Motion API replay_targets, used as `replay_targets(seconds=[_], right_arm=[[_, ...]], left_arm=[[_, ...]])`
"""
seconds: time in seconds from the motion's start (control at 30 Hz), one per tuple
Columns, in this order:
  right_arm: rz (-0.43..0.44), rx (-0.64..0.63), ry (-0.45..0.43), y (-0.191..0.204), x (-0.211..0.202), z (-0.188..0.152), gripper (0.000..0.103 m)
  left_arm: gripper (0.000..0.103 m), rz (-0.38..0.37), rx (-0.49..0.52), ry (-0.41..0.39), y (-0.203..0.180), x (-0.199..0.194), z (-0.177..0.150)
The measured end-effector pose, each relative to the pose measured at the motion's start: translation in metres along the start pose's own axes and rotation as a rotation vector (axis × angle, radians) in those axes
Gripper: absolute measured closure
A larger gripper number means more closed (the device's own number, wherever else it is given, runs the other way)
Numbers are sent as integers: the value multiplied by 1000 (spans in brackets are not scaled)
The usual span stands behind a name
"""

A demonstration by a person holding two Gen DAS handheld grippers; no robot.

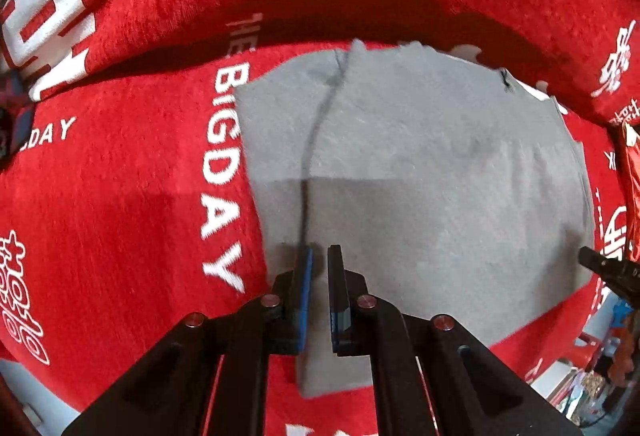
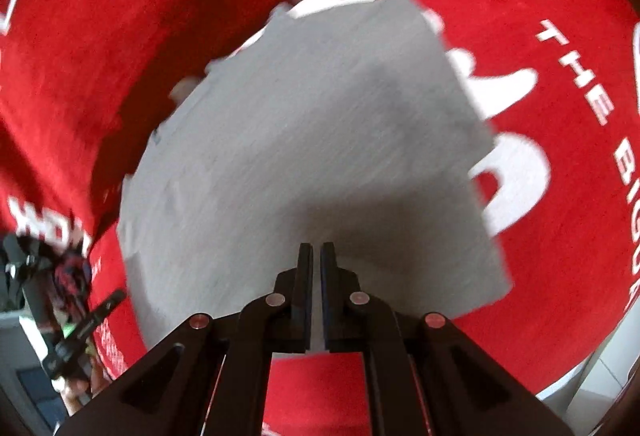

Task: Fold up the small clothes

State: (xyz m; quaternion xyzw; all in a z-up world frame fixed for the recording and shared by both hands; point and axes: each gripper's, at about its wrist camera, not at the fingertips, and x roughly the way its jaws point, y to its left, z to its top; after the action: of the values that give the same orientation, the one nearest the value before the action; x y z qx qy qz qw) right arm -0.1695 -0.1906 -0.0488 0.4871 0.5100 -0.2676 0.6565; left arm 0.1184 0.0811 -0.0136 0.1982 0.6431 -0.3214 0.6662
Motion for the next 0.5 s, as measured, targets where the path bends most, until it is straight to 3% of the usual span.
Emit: replay_targets(seconds=[0.17, 0.2, 0.23, 0.27, 0.3, 0.5], right_arm=[[15, -43, 58, 21, 13, -20, 99], [17, -47, 66, 24, 15, -23, 99], [20, -52, 76, 27, 18, -26, 99], [23, -55, 84, 30, 20, -28, 99], [26, -59, 91, 32, 23, -30, 99], [32, -88, 128, 44, 32, -41, 99]], left_arm=[[95, 13, -8, 31, -3, 0, -11], [76, 15, -8, 38, -3, 1, -12], [26, 20, -11, 42, -3, 1, -14], [5, 34, -20, 34, -3, -1, -16], [0, 57, -32, -8, -3, -8, -19], [0, 61, -17, -8, -4, -12, -21]])
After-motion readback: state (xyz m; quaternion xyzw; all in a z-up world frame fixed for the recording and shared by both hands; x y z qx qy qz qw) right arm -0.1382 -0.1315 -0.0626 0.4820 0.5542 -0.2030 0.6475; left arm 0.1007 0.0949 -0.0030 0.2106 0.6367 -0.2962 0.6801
